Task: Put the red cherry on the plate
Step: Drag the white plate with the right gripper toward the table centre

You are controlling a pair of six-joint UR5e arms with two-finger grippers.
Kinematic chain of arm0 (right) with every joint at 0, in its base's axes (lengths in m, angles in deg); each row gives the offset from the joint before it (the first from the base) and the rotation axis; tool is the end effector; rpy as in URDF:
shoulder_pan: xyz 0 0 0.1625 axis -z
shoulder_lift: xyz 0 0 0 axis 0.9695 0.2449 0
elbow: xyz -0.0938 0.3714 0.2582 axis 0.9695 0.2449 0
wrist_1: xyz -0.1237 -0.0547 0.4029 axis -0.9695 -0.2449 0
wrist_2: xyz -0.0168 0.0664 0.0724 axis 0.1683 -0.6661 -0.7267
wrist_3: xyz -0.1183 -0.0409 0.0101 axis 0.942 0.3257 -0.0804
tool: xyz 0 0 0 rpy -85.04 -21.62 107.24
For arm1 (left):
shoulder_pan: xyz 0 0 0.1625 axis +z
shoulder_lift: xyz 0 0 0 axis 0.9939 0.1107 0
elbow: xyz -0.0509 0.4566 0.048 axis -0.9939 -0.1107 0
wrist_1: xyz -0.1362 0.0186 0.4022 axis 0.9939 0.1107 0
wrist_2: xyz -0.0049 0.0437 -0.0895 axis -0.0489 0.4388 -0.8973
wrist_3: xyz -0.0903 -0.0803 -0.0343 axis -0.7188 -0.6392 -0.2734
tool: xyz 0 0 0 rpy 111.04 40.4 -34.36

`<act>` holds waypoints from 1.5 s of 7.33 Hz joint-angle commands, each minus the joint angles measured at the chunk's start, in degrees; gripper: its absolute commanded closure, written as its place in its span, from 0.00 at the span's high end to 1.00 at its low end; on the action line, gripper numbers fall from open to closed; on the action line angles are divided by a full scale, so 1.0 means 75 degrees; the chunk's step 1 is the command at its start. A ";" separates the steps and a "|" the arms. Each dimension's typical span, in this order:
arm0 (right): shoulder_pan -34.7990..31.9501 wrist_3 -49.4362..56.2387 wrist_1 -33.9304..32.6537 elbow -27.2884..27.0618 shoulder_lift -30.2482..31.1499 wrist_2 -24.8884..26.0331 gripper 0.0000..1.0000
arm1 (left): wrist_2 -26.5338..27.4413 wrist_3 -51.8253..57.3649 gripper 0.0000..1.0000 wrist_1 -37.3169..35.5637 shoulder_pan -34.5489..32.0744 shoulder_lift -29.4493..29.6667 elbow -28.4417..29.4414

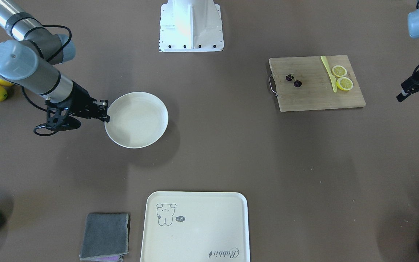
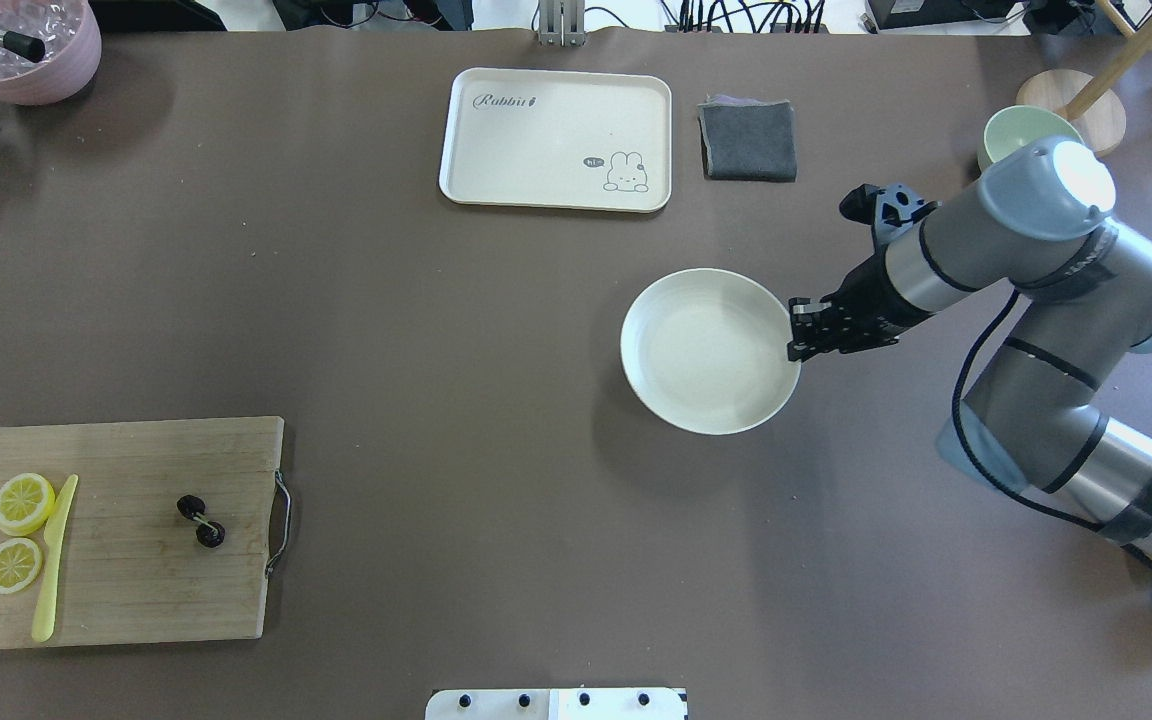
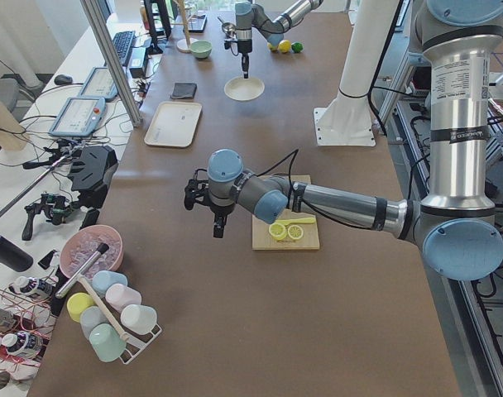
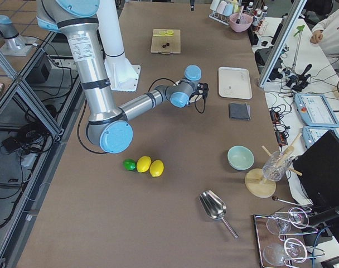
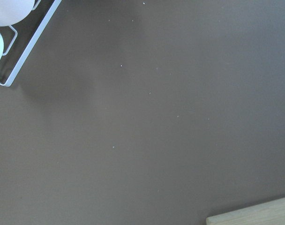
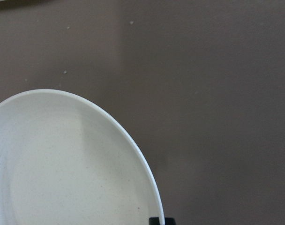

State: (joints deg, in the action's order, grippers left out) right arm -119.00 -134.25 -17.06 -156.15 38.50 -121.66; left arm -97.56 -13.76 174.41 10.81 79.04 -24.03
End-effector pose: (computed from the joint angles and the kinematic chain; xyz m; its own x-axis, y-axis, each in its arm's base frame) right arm -0.4323 -0.4815 0.4134 0.4612 0.0539 0.8856 -0.0081 0.9984 -0.0566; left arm 0.1034 -0.4816 0.5820 0.5901 0.0238 -0.8070 0.1134 0.9872 0.1120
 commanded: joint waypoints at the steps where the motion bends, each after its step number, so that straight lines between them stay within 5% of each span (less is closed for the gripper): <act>1: 0.0994 -0.0990 -0.0016 -0.0052 -0.0522 0.0987 0.00 | 0.0004 -0.1864 0.97 0.0413 0.0661 -0.0060 -0.0381; 4: 0.1712 -0.1486 -0.0016 -0.0052 -0.0793 0.1636 0.00 | 0.0213 -0.5053 0.97 0.0413 0.1691 -0.0013 -0.1119; 7: 0.1994 -0.1474 -0.0051 -0.0040 -0.0875 0.1919 0.00 | 0.1779 -0.6358 0.97 0.0413 0.3400 -0.0141 -0.1567; 8: 0.1995 -0.1474 -0.0098 -0.0040 -0.0887 0.2058 0.37 | 0.2261 -0.6732 0.97 0.0436 0.3928 -0.0235 -0.1590; 9: 0.1995 -0.1474 -0.0110 -0.0040 -0.0957 0.2245 0.98 | 0.2347 -0.6805 0.97 0.0436 0.4154 -0.0236 -0.1590; 11: 0.1704 -0.1451 -0.0122 -0.0156 -0.0888 0.2143 1.00 | 0.3394 -0.7623 0.97 0.0436 0.5204 -0.0213 -0.1661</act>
State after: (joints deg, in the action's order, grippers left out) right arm -104.64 -145.27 -17.92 -156.69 31.60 -105.12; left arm -77.62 -67.48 177.71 44.78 77.39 -36.30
